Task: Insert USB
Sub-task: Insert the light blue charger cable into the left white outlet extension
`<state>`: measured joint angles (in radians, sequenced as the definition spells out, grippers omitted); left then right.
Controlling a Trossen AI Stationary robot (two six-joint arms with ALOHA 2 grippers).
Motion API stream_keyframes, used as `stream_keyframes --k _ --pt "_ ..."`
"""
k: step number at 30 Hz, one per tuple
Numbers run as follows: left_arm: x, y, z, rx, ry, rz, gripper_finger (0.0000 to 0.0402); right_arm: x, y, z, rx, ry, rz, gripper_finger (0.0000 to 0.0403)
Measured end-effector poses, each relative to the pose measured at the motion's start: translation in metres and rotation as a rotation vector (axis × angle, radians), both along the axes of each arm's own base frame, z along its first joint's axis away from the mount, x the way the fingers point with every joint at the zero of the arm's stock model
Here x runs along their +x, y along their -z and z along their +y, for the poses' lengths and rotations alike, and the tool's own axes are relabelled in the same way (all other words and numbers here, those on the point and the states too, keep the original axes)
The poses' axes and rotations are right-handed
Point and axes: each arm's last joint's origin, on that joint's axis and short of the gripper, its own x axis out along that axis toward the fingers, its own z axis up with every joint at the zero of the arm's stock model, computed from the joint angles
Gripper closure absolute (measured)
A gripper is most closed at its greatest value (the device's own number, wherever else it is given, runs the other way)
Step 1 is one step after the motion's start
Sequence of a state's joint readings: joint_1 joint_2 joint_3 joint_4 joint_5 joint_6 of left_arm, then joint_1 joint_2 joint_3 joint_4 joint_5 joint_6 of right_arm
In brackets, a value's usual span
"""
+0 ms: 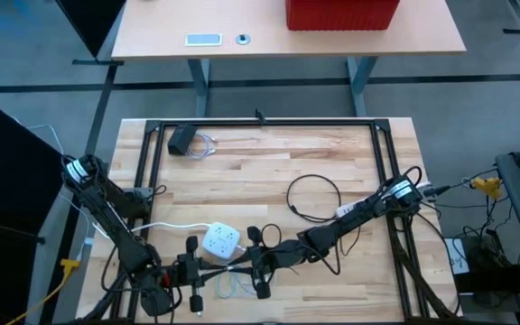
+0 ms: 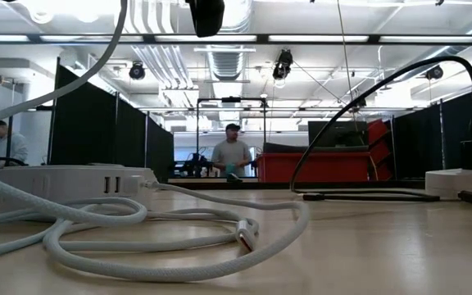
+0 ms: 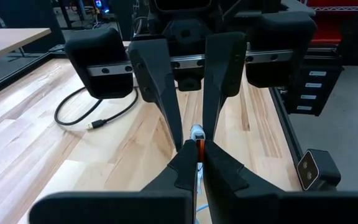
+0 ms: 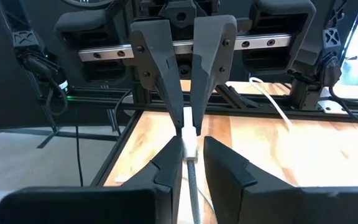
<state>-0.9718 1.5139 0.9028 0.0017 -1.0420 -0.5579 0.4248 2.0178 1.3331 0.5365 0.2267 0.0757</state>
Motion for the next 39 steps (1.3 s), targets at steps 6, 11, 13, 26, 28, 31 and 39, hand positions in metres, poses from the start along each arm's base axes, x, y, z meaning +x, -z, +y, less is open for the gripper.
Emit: stream_keyframes --k 6,11,13,26,28,31,39 --pt "0.0 0.0 0.0 0.003 0.0 0.002 0.0399 0.0 0.0 0.0 -0.001 -0.024 0.001 0.039" --pt "-0.001 0.003 0.002 0.01 0.003 0.027 0.0387 0.0 0.002 0.0 0.013 -0.019 0.02 0.039" --pt "-0.003 0.006 0.004 0.009 -0.013 0.052 0.037 -0.001 0.003 -0.001 0.017 -0.006 0.048 0.039" --pt "-0.027 0.044 0.061 -0.163 -0.434 0.439 0.0296 0.0 0.053 -0.004 0.141 0.218 0.326 0.039" --pt "-0.026 0.052 0.068 -0.184 -0.457 0.506 0.0293 0.002 0.064 -0.003 0.157 0.235 0.351 0.039" --pt "-0.028 0.068 0.078 -0.21 -0.483 0.595 0.0291 0.006 0.075 -0.002 0.158 0.257 0.381 0.039" --pt "-0.035 0.096 0.086 -0.273 -0.456 0.577 0.0298 0.008 0.073 -0.005 0.077 0.364 0.477 0.039"
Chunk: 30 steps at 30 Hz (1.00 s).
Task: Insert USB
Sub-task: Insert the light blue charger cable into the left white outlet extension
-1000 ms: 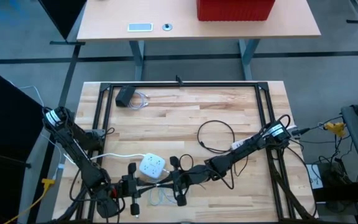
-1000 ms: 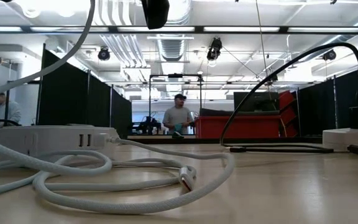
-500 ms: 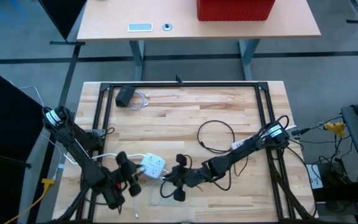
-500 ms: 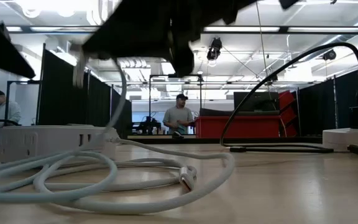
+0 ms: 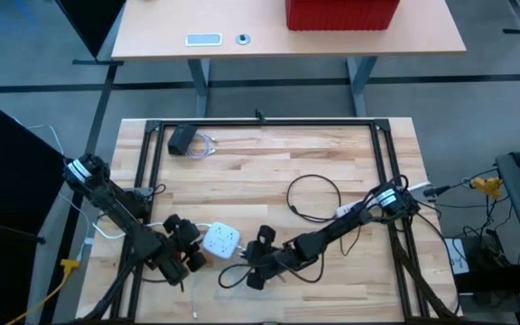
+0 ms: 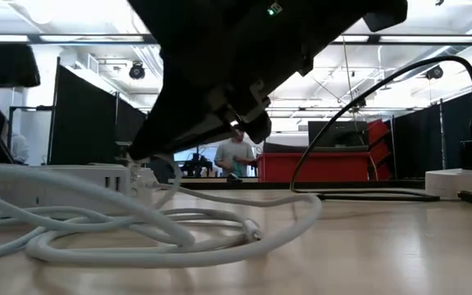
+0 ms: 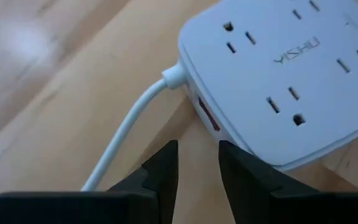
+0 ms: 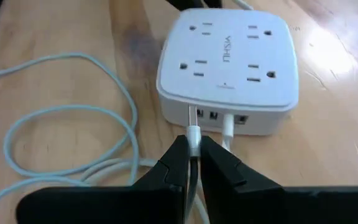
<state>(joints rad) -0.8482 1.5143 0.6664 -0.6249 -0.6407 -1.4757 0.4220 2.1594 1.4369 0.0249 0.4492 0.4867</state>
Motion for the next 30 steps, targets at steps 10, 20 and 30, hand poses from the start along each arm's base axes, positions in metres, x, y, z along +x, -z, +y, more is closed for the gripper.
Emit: stream_keyframes --k 10,20,30 --pt "0.005 0.012 -0.006 -0.107 0.081 -0.113 0.0298 -0.003 0.004 -0.002 0.011 0.028 0.058 0.039" --pt "0.005 0.012 -0.006 -0.096 0.113 -0.081 0.0298 -0.01 0.011 -0.005 -0.034 0.041 0.157 0.039" --pt "0.006 0.012 -0.005 -0.036 0.14 -0.098 0.0297 -0.005 0.011 -0.013 0.016 0.022 0.164 0.039"
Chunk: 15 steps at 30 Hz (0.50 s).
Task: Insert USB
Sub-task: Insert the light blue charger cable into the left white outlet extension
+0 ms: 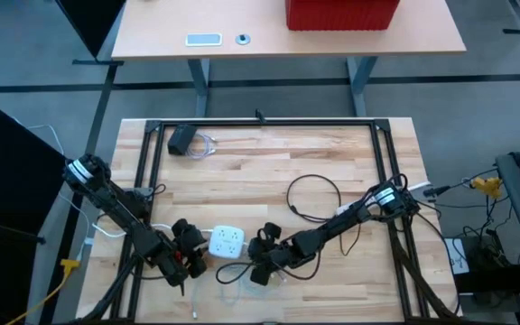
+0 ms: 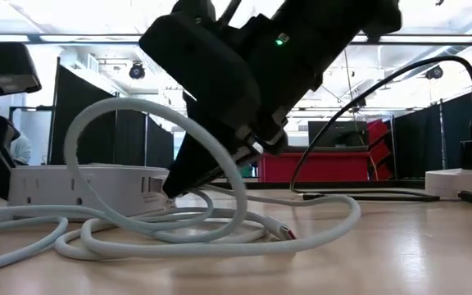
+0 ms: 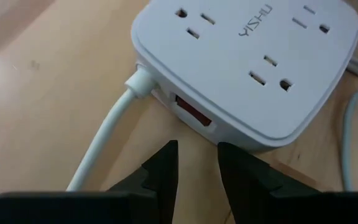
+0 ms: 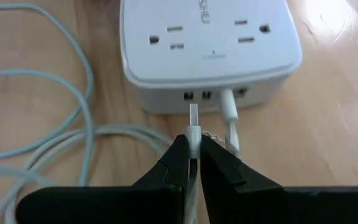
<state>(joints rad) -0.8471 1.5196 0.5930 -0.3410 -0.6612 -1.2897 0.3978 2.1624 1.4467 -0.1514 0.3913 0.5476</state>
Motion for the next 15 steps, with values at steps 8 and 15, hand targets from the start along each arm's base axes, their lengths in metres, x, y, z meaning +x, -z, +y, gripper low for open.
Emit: stream_keyframes --k 8,15 --pt "0.0022 -0.0013 -0.0022 0.01 0.035 -0.018 0.0297 0.0045 -0.0007 -0.0083 -0.001 -0.023 -0.002 0.039" --pt "0.0021 -0.0013 -0.0021 0.024 0.049 -0.013 0.0298 0.006 -0.0019 -0.008 -0.062 -0.101 -0.007 0.039"
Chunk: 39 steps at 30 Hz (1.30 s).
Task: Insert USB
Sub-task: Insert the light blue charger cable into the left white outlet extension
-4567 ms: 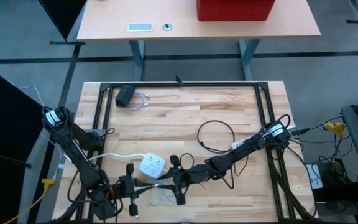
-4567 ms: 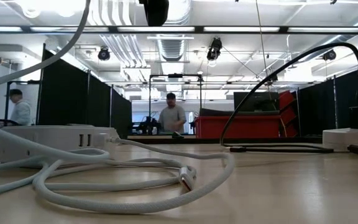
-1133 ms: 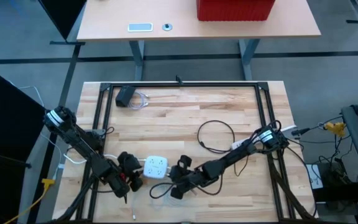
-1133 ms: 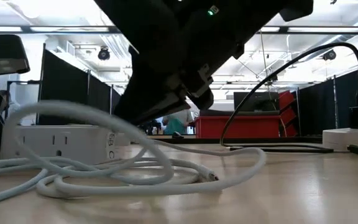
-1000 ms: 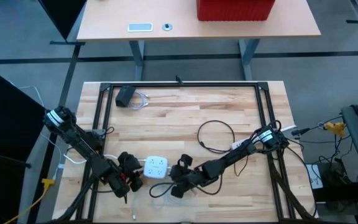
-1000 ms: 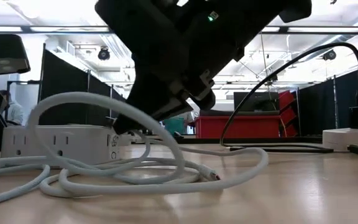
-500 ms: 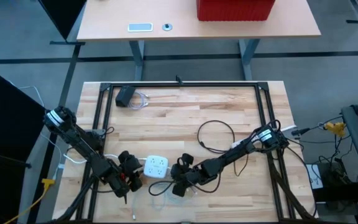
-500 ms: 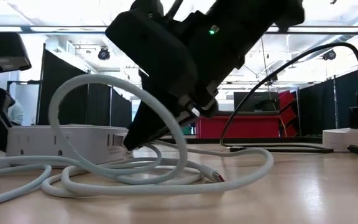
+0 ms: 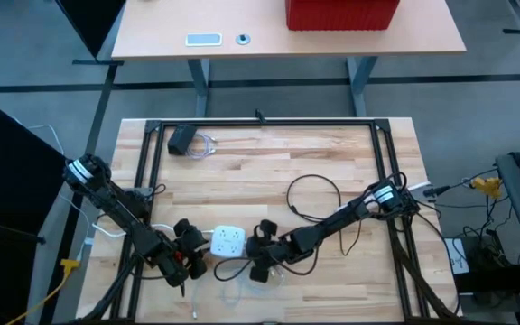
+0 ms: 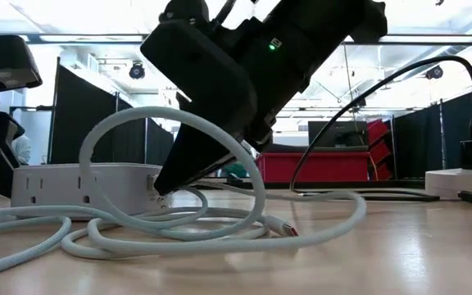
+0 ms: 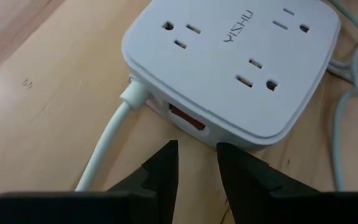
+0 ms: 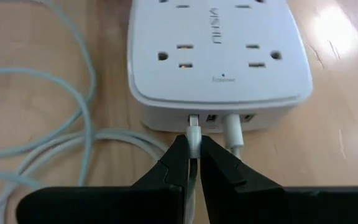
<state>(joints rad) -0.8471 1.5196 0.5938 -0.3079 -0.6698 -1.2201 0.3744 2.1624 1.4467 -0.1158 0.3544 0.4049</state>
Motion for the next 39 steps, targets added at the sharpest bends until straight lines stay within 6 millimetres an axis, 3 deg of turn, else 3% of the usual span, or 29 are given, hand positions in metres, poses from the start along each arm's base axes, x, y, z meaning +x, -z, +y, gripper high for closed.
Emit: stream_keyframes --k 4,11,18,26,33,39 --pt "0.0 0.0 0.0 0.033 0.041 0.009 0.0298 0.0 0.0 0.001 -0.041 -0.08 0.013 0.039" --pt "0.002 -0.001 -0.002 0.044 0.087 0.006 0.0299 0.005 -0.002 -0.005 0.009 -0.036 -0.021 0.039" --pt "0.001 -0.001 -0.003 0.036 0.096 0.014 0.0302 0.008 -0.006 -0.001 0.035 -0.109 -0.068 0.039" --pt "0.005 -0.012 -0.013 -0.059 0.113 0.046 0.0316 0.004 -0.004 0.006 0.014 -0.206 -0.028 0.0384" --pt "0.01 -0.042 -0.03 0.009 0.115 -0.004 0.0328 -0.004 -0.022 0.02 0.029 -0.292 -0.052 0.0268" --pt "0.006 -0.057 -0.038 0.064 0.119 -0.004 0.0335 -0.011 -0.039 0.019 0.008 -0.303 -0.047 0.0186"
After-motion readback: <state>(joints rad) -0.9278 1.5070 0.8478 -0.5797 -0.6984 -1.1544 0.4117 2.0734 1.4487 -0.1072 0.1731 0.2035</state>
